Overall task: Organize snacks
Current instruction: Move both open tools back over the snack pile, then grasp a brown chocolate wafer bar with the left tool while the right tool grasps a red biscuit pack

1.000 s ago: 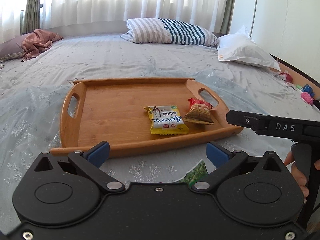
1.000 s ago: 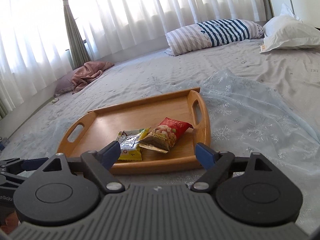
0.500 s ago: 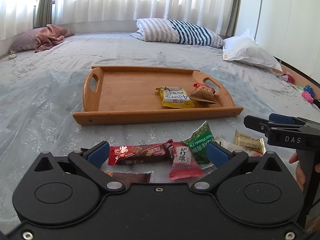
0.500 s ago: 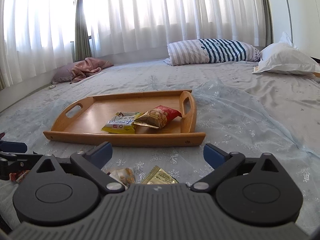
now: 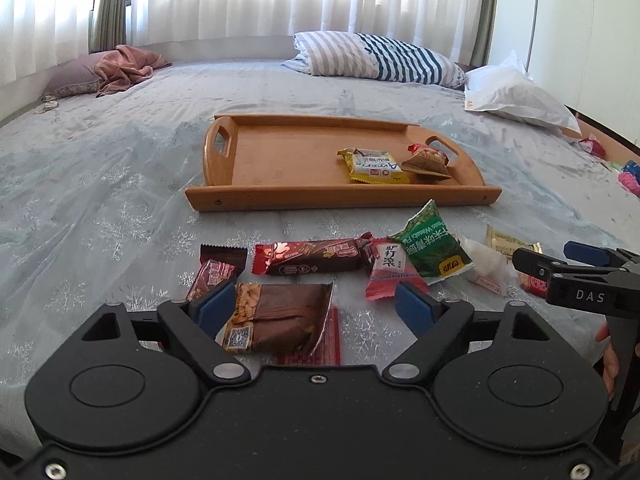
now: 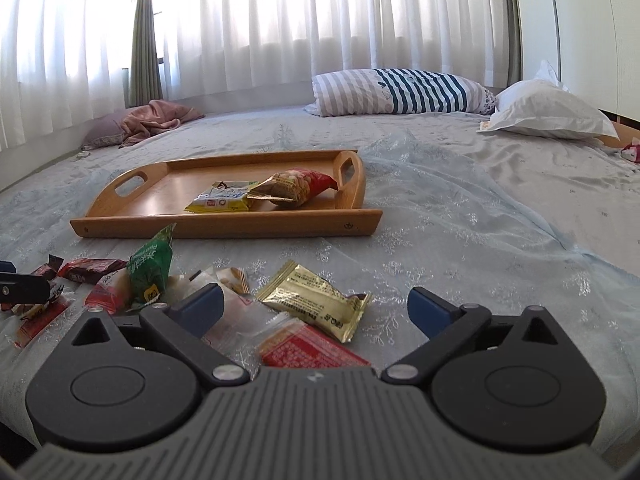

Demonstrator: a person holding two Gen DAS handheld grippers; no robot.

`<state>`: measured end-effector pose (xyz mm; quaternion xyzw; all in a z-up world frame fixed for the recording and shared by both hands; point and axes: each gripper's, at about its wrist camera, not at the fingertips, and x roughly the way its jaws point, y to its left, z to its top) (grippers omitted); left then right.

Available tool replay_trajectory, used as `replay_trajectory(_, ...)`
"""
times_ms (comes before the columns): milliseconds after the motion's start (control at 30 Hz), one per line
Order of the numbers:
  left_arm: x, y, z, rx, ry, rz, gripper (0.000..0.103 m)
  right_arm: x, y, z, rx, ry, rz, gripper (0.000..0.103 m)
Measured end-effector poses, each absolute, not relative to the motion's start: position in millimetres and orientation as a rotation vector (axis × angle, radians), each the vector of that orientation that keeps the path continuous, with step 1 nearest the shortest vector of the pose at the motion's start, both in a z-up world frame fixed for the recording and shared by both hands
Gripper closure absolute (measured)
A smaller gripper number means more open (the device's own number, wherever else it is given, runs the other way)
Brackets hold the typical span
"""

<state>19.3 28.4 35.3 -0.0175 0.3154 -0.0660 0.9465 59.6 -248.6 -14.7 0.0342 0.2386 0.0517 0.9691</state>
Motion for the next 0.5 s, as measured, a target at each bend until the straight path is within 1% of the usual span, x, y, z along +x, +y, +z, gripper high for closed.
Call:
replay_trajectory(67,18.3,31.3,33.9,-0.044,0.652,-0.128,0.03,54.1,-249.0,-17.0,0.081,0.481,0.105,0.002)
replay_trajectory(267,20.5,41.3,28.7,-0.047,0.657,-0.073,0.029,39.8,-244.5,-19.4,0.065,0.469,0.1,0.009)
replay_trajectory(433,25.9,44.4,21.3,-0.038,0.662,-0.058,0.029,34.3,-238.0,-22.3,0.036,0.487,0.092,0.019)
replay_trajectory(500,27.4,42.1,20.0,-0.022,0.658,-0.06,0.028,32.6,-236.1,-23.6,0.028,0.494,0.09,0.021)
